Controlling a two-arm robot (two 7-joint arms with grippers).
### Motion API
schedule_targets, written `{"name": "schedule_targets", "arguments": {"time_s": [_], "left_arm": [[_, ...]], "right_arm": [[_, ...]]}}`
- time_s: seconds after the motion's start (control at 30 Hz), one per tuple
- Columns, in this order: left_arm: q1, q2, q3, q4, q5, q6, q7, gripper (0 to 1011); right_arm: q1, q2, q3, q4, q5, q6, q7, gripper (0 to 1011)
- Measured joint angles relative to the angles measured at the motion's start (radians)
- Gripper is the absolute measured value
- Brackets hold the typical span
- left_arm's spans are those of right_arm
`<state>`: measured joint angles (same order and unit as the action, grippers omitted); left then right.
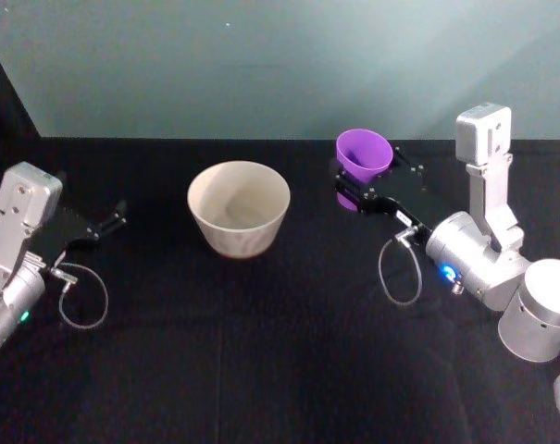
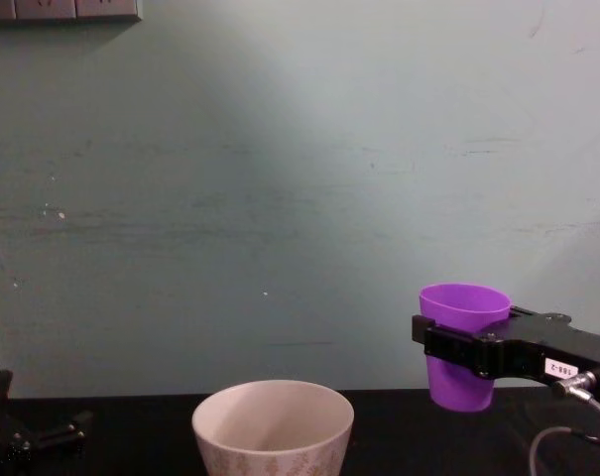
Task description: Pick up the cup and pour the mung beans from the cup into the bowl.
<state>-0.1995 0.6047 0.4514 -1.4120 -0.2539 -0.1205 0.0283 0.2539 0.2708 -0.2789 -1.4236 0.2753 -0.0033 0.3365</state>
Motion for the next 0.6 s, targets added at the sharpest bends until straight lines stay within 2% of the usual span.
{"name": "schedule_targets", "arguments": {"time_s": [0.6], "left_arm": [[0.000,0.000,0.000,0.000,0.000,0.000,0.000,1000]], "right_arm": [[0.000,0.000,0.000,0.000,0.000,0.000,0.000,731]]}}
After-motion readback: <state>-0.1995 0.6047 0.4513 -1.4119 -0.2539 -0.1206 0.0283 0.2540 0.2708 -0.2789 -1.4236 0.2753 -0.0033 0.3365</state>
